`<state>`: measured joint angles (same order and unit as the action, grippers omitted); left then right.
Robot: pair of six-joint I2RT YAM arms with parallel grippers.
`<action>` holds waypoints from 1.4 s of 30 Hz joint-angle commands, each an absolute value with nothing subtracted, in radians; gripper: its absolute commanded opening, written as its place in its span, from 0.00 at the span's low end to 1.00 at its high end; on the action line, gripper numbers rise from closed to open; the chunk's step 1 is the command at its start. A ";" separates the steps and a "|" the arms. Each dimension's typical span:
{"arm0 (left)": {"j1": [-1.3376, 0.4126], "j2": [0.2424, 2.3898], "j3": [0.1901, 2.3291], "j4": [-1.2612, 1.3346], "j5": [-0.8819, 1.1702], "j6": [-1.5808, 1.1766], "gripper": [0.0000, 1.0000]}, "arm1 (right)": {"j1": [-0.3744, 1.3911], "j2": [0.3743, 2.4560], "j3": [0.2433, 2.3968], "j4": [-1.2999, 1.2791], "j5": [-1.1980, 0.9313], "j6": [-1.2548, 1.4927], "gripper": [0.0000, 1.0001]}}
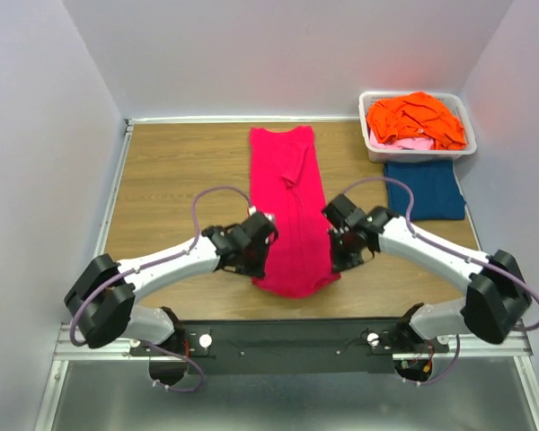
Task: Fold and stack the t-shirts
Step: Fold the tshirt
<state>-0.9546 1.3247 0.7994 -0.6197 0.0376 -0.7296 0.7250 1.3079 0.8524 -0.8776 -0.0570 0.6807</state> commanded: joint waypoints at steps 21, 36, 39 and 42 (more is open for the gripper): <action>-0.491 1.790 1.282 -0.308 -0.153 -0.410 0.00 | 0.437 1.927 1.551 -0.684 0.179 0.308 0.01; -0.459 1.907 1.339 -0.216 -0.153 -0.400 0.00 | 0.419 2.072 1.675 -0.641 0.146 0.279 0.01; -0.456 1.917 1.341 -0.198 -0.155 -0.403 0.00 | 0.417 2.094 1.680 -0.627 0.144 0.279 0.01; -0.454 1.937 1.345 -0.189 -0.156 -0.402 0.04 | 0.414 2.106 1.684 -0.618 0.150 0.279 0.01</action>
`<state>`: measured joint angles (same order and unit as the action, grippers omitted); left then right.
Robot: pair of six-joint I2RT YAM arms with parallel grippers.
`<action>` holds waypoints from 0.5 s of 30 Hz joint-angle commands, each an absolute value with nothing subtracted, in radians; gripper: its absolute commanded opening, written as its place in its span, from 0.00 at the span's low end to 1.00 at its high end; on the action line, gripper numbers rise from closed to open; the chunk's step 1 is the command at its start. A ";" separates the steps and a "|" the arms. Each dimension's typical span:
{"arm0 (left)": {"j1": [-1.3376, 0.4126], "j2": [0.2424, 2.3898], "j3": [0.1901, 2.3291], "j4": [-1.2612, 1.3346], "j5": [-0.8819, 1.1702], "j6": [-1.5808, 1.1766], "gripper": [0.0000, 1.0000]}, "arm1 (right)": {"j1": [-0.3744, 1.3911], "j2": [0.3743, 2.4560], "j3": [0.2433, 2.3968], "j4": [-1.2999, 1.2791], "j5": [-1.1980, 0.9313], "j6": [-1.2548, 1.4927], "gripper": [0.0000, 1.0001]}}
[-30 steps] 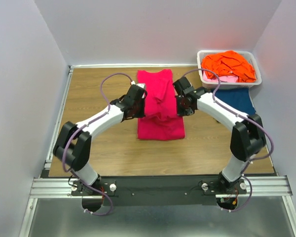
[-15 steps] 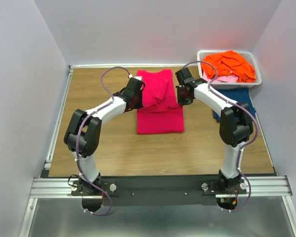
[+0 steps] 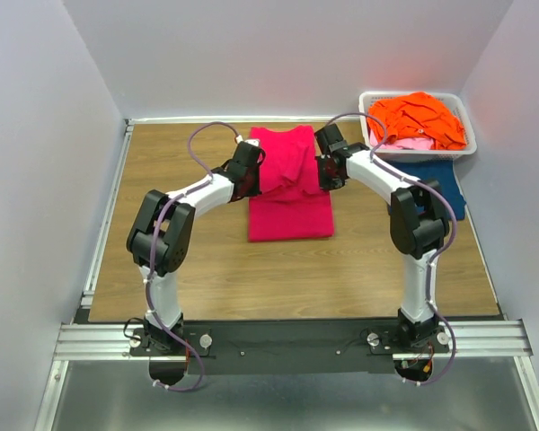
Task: Fold and stack the t-shirts
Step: Fold the tshirt
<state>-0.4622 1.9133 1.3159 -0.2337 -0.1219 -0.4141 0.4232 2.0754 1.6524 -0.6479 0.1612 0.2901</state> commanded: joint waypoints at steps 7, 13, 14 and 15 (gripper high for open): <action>-0.457 1.856 1.316 -0.203 -0.181 -0.416 0.56 | 0.416 2.045 1.672 -0.618 0.160 0.276 0.33; -0.512 1.685 1.210 -0.190 -0.212 -0.463 0.47 | 0.434 1.924 1.565 -0.559 0.088 0.287 0.34; -0.529 1.675 1.198 -0.187 -0.204 -0.468 0.43 | 0.443 1.911 1.548 -0.530 0.054 0.290 0.34; -0.546 1.671 1.187 -0.189 -0.180 -0.471 0.40 | 0.448 1.899 1.530 -0.516 0.032 0.293 0.34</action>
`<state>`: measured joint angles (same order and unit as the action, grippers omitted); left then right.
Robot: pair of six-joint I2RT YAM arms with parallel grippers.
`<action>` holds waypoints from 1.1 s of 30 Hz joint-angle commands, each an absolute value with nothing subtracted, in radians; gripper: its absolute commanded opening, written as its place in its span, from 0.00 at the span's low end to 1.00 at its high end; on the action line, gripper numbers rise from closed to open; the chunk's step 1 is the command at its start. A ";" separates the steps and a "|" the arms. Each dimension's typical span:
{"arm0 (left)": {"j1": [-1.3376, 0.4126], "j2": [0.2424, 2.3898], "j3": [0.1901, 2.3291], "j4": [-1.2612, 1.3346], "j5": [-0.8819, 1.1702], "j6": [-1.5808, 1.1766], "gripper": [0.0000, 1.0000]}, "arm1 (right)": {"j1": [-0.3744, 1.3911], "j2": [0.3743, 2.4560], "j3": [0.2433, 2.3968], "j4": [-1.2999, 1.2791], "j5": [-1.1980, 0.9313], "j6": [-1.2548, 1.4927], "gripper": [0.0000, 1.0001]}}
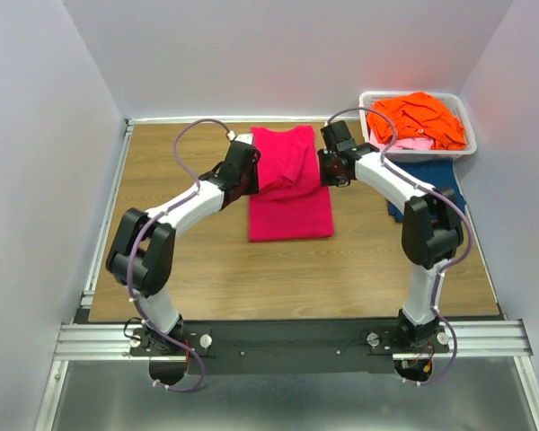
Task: Fold and stack the t-shirts
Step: Fold the tshirt
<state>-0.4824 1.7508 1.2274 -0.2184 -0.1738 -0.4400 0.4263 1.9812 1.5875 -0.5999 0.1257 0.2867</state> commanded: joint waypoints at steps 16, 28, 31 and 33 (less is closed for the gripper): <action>-0.669 1.829 1.128 -0.206 0.064 -0.495 0.24 | 0.459 2.060 1.517 -0.385 -0.052 0.310 0.24; -0.646 1.708 1.049 -0.144 0.008 -0.515 0.24 | 0.325 2.249 1.870 -0.376 -0.189 0.348 0.28; -0.586 1.675 1.026 -0.095 0.017 -0.531 0.25 | 0.322 2.169 1.755 -0.344 -0.250 0.337 0.31; -0.545 1.657 1.002 -0.020 0.072 -0.546 0.25 | 0.307 2.082 1.607 -0.272 -0.337 0.359 0.31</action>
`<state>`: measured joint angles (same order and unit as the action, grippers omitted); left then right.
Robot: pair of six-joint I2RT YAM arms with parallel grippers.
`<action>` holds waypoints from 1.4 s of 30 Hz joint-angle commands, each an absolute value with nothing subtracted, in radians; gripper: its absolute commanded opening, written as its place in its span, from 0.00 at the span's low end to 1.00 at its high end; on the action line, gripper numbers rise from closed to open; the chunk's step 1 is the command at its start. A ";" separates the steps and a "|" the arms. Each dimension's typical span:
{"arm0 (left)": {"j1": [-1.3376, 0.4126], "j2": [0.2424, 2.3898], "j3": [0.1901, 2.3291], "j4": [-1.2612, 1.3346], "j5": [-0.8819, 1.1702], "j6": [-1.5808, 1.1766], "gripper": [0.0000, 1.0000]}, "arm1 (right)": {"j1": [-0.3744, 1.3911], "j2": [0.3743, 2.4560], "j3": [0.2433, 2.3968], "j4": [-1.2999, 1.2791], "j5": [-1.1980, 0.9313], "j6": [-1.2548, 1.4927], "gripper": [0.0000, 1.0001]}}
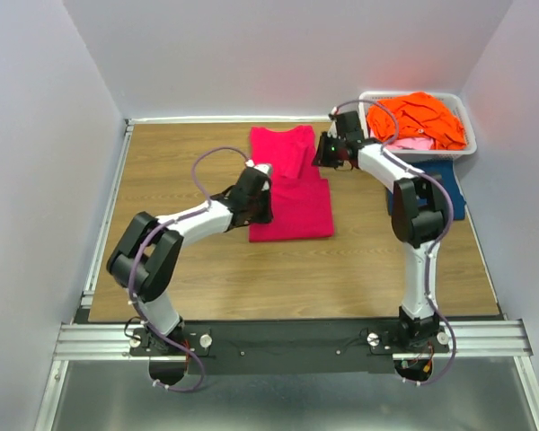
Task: Fold and stack the t-shirts
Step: Fold the tshirt
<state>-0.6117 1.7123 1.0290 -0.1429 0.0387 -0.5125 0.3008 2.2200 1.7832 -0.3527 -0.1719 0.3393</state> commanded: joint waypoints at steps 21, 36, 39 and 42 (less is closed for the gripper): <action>-0.295 1.850 1.175 0.054 0.170 -0.581 0.31 | 0.190 1.959 1.202 0.071 -0.617 0.479 0.38; -0.408 1.637 0.651 0.241 0.479 -0.718 0.33 | 0.181 1.930 0.689 0.623 -1.033 0.831 0.56; -0.377 1.634 0.588 0.290 0.480 -0.762 0.32 | 0.126 1.966 0.624 0.635 -0.996 0.830 0.56; -0.345 1.599 0.557 0.281 0.466 -0.767 0.31 | 0.065 1.979 0.575 0.635 -0.974 0.830 0.56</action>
